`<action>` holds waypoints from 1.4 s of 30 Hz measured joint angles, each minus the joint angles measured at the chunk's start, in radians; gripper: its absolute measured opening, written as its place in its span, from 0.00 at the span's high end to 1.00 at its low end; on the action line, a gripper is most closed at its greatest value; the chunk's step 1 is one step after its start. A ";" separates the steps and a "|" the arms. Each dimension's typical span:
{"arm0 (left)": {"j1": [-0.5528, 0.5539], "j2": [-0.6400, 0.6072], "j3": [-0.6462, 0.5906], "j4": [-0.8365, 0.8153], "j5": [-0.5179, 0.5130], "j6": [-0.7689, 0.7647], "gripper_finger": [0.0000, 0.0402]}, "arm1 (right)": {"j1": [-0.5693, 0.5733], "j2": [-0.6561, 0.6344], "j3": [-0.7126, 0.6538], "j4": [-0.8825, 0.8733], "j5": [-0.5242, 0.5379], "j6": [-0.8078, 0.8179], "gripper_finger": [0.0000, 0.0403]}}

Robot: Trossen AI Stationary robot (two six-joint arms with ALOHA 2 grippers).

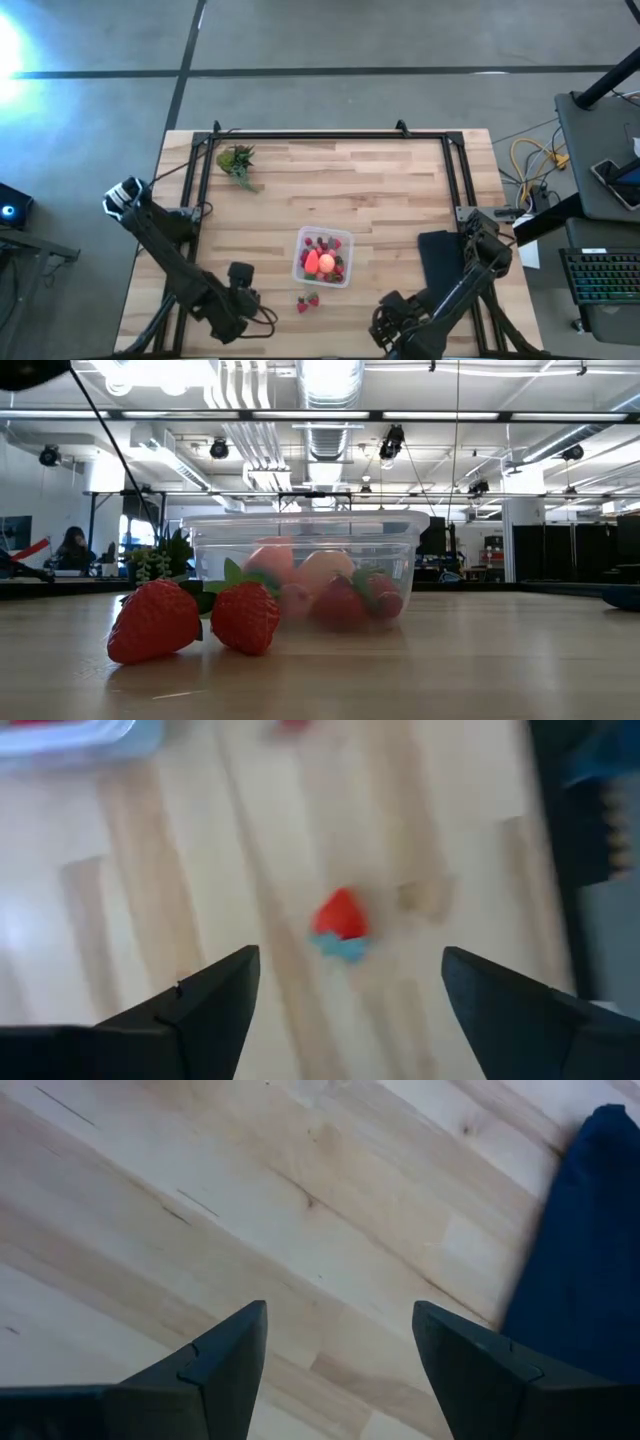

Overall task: Pick and placing Produce into tupperware
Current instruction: Put the strawberry into the transparent container

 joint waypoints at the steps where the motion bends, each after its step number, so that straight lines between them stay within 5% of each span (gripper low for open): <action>1: 0.000 0.015 -0.005 -0.007 -0.008 0.000 0.26 | -0.001 0.000 -0.001 0.000 0.000 -0.008 0.39; 14: 0.000 0.215 -0.014 0.004 0.013 0.001 0.26 | -0.005 0.000 -0.013 0.006 -0.001 -0.013 0.39; 32: 0.001 0.246 -0.110 0.153 0.004 -0.003 0.26 | -0.005 0.000 -0.023 0.018 -0.005 -0.008 0.39; 42: 0.001 0.245 -0.119 0.181 0.016 0.000 0.43 | -0.005 0.000 -0.039 0.039 -0.005 -0.008 0.39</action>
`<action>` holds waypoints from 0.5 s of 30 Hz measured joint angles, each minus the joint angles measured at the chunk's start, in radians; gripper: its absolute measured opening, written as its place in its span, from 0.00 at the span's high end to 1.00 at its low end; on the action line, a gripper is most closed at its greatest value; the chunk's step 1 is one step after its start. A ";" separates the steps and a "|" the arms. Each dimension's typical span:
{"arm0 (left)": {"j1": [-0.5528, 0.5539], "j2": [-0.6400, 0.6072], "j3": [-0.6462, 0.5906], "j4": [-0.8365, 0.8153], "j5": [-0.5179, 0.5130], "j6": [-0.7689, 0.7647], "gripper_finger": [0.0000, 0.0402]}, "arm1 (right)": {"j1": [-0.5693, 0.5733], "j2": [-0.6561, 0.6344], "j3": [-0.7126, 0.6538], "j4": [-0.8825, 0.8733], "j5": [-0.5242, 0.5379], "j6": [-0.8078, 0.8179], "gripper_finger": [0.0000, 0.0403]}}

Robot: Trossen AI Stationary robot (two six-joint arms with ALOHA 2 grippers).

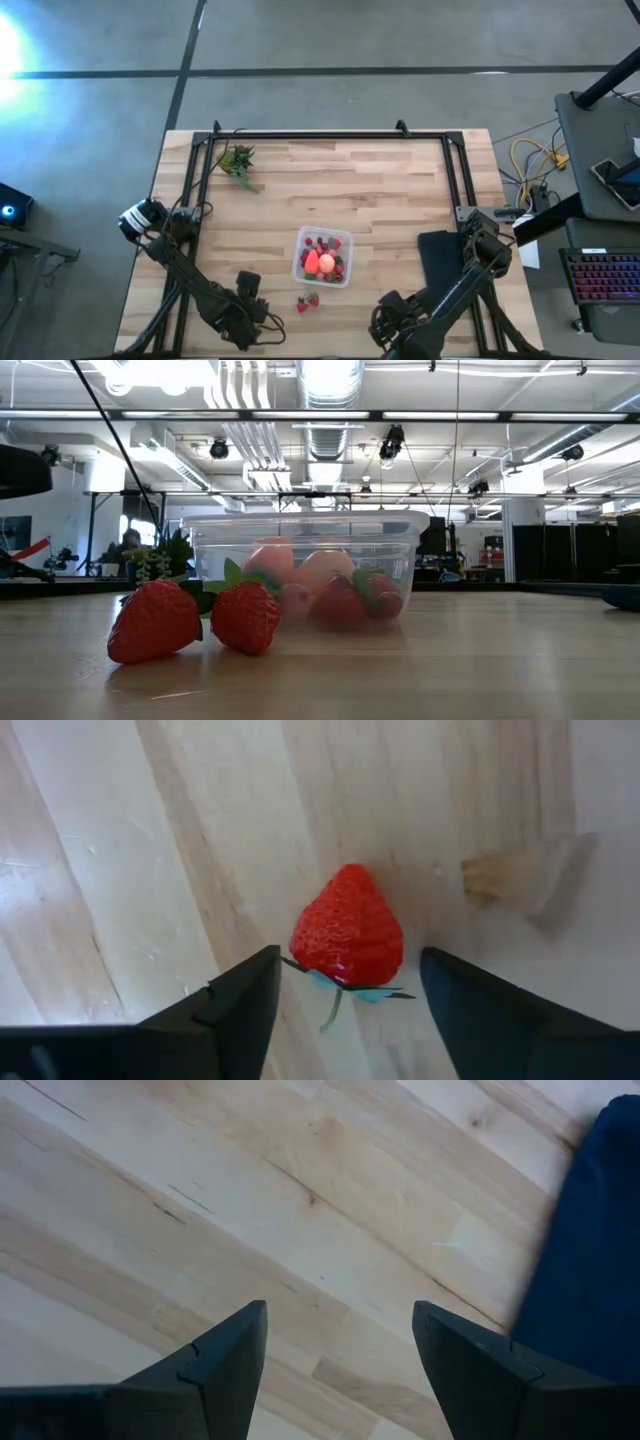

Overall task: Pick and placing Produce into tupperware
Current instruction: Put the strawberry into the transparent container

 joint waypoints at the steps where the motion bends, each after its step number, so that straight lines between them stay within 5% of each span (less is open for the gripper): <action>1: 0.000 0.000 -0.001 0.002 0.001 0.000 0.45 | 0.000 0.000 -0.002 0.003 0.000 0.000 0.39; 15: 0.014 0.000 -0.004 0.029 -0.001 0.001 0.69 | 0.000 0.000 -0.008 0.024 0.000 -0.003 0.39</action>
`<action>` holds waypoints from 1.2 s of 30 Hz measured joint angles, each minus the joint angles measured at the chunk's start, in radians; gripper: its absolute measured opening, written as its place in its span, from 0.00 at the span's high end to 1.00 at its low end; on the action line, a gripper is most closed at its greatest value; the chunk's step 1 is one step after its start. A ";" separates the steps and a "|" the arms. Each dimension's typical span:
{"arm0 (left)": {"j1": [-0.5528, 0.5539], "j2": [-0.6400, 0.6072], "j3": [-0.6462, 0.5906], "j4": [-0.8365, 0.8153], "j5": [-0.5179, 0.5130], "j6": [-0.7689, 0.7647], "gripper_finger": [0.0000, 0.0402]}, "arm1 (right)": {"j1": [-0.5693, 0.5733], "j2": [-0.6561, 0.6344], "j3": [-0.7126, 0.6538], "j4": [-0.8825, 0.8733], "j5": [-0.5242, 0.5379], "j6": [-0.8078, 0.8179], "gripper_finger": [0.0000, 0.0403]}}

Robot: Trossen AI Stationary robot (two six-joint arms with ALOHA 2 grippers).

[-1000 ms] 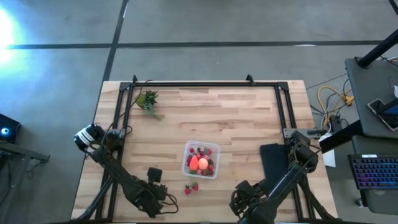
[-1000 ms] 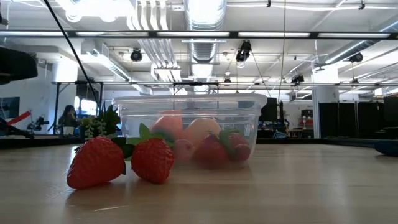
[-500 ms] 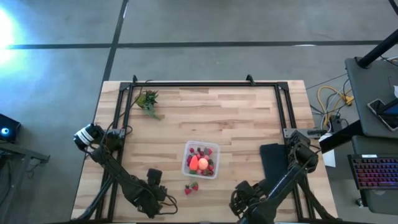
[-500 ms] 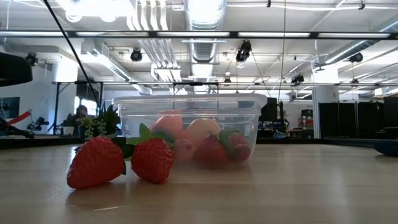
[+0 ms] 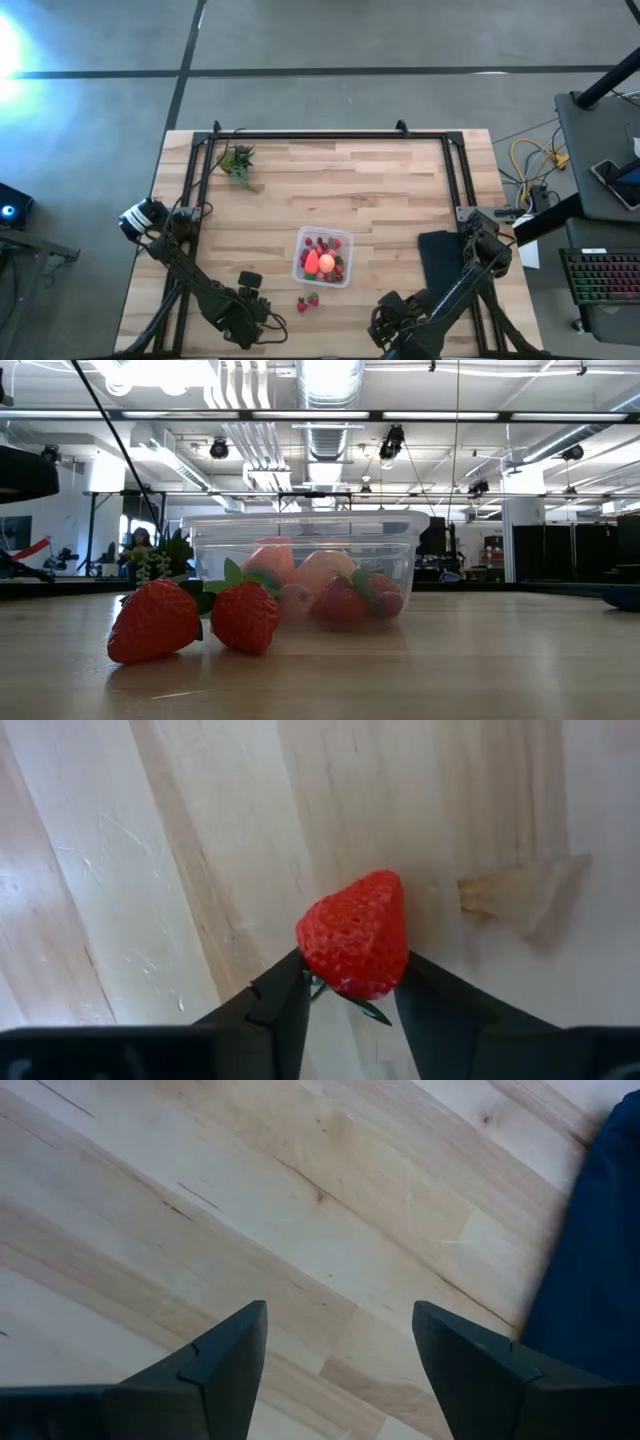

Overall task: Pick and placing Produce into tupperware
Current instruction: Put the strawberry into the transparent container

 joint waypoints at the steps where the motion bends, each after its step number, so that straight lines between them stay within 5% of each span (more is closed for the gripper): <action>1: 0.002 0.000 0.000 0.002 -0.001 0.000 0.69 | 0.000 0.000 -0.001 0.000 0.000 0.000 0.39; 10: 0.025 -0.037 0.071 -0.006 -0.049 0.000 0.70 | 0.000 0.000 -0.003 0.004 -0.004 0.003 0.39; 21: 0.215 -0.244 0.353 -0.084 -0.420 0.062 0.70 | 0.000 0.000 -0.003 0.008 -0.024 0.010 0.39; 30: 0.579 -0.113 0.355 -0.122 -0.113 0.207 0.70 | -0.003 0.000 -0.010 0.010 -0.023 0.011 0.39; 36: 0.677 0.018 0.360 -0.104 -0.029 0.182 0.61 | -0.002 0.000 -0.011 0.016 -0.026 0.038 0.39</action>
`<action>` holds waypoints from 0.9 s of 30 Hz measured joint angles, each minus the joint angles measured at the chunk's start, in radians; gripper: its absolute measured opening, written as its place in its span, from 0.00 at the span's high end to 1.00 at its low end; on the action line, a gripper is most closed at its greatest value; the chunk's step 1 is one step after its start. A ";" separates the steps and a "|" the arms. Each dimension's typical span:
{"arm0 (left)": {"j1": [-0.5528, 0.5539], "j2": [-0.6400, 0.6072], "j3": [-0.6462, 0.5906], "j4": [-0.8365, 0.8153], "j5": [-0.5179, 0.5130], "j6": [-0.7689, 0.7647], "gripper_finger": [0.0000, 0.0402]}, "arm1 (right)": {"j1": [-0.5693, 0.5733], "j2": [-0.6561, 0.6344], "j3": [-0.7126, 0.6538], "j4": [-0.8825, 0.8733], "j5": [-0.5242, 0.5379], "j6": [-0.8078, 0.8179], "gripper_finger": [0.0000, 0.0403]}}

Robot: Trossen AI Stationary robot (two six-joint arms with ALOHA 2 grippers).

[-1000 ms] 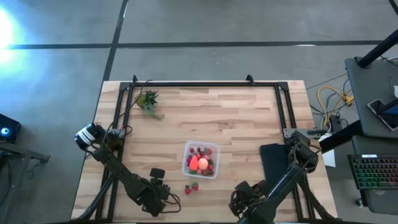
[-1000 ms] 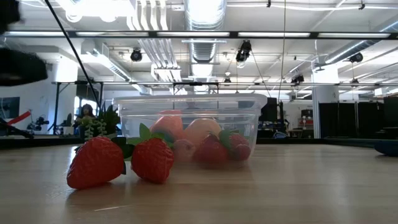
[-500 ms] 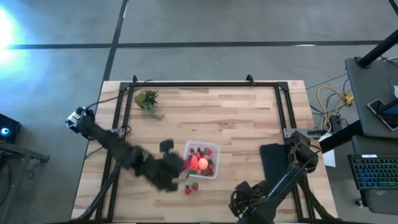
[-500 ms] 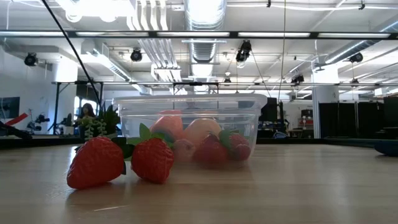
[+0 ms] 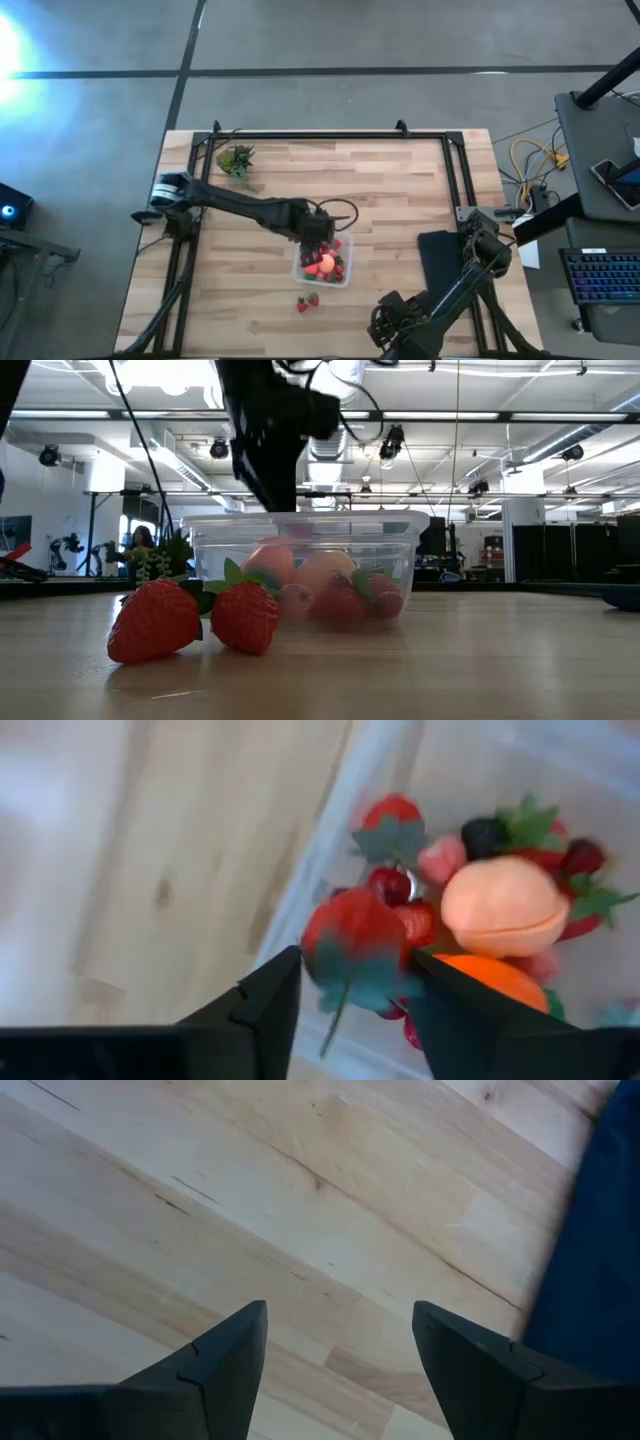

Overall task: Pick and placing Produce into tupperware
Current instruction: Put the strawberry into the transparent container

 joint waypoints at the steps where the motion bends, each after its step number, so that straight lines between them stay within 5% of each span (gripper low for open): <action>1: 0.004 0.017 0.000 -0.002 0.010 0.000 0.58 | 0.000 0.000 0.000 0.001 0.000 0.000 0.39; 11: -0.064 -0.006 0.087 -0.170 0.168 -0.078 0.34 | 0.000 0.000 -0.001 0.002 -0.030 -0.016 0.39; 17: -0.303 -0.131 0.097 -0.041 0.170 -0.513 0.33 | 0.000 0.000 -0.006 0.004 -0.033 -0.036 0.39; 22: -0.483 -0.054 0.058 0.034 -0.030 -1.021 0.33 | 0.000 0.000 -0.017 -0.002 -0.030 -0.039 0.39; 27: -0.543 0.068 0.060 0.016 -0.181 -1.389 0.33 | 0.000 0.000 -0.026 -0.002 -0.030 -0.013 0.39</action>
